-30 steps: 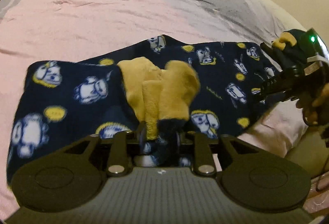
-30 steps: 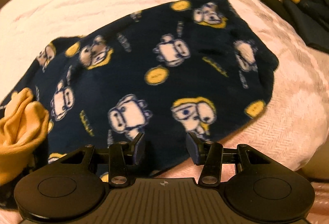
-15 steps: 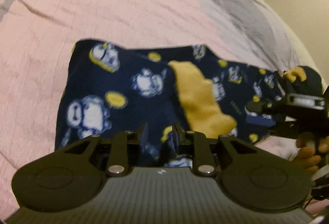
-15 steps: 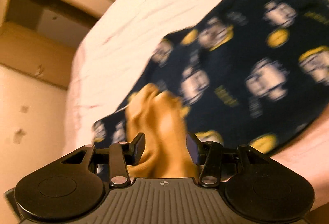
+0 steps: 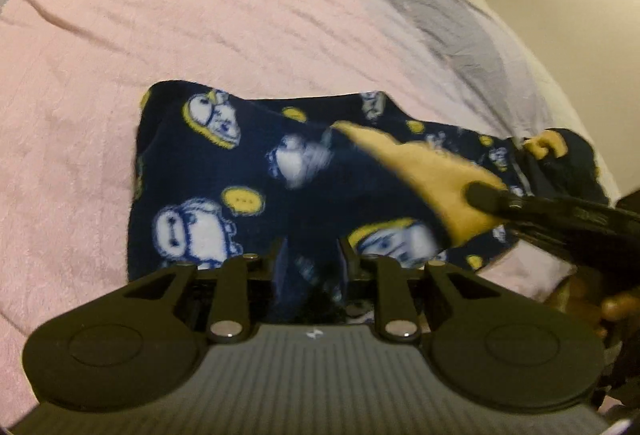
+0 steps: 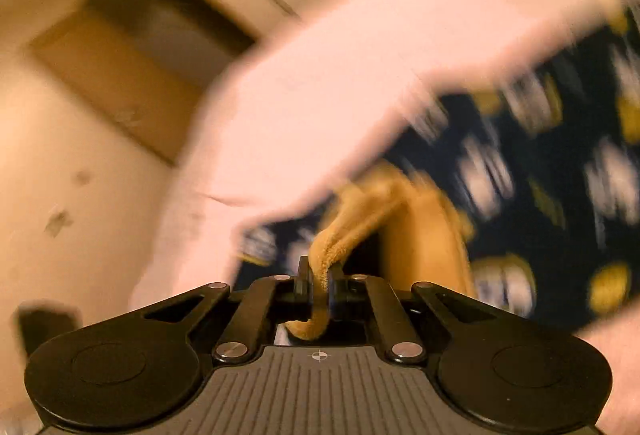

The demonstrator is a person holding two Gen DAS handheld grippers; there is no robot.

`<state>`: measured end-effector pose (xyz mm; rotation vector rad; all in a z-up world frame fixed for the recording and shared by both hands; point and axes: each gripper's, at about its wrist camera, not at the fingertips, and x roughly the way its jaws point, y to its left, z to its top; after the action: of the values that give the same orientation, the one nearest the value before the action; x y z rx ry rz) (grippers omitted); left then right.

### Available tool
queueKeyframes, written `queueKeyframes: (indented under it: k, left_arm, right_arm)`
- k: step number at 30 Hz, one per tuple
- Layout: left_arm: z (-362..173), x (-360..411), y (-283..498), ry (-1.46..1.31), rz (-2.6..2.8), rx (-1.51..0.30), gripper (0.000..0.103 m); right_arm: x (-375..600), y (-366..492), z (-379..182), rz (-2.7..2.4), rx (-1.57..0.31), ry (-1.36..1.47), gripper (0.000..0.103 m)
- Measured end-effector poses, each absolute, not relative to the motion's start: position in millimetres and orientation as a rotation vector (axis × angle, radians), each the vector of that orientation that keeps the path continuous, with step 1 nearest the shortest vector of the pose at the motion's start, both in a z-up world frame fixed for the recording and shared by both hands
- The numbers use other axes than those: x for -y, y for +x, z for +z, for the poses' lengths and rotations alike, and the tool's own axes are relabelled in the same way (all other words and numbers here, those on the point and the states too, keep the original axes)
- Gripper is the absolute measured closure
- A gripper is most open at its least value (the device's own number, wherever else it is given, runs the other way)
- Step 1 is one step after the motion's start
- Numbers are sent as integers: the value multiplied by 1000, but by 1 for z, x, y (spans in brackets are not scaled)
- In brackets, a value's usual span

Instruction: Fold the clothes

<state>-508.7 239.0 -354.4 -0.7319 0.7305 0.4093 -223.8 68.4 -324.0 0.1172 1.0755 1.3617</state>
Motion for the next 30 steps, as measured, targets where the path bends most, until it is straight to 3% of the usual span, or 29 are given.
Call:
queueKeyframes:
  k: [6, 7, 11, 13, 22, 23, 24, 25, 30]
  left_arm:
    - [-379, -238, -499, -729, 349, -830, 83]
    - [-380, -238, -498, -719, 347, -843, 83]
    - [-377, -241, -503, -709, 344, -844, 83]
    - [-375, -246, -508, -726, 350, -833, 83]
    - [-374, -259, -517, -798, 420, -774, 83]
    - [-374, -260, -518, -805, 429, -769, 83]
    - [-375, -261, -520, -810, 438, -763, 83]
    - [-375, -262, -521, -815, 447, -756, 83]
    - [-375, -267, -524, -857, 492, -734, 83]
  right_arm:
    - [-51, -220, -381, 1065, -1309, -87, 94]
    - [-54, -220, -389, 1045, -1333, -109, 79]
    - [-61, -217, -369, 1080, -1248, -120, 57]
    - [-64, -205, -360, 1107, -1200, -69, 41]
    - [-97, -178, -404, 1158, -1333, 69, 41]
    - [-97, -179, -407, 1164, -1340, 75, 44]
    - [-97, -181, -405, 1193, -1343, 89, 65]
    - [-99, -183, -402, 1222, -1343, 96, 74]
    - [-124, -192, -397, 1264, -1315, -33, 74]
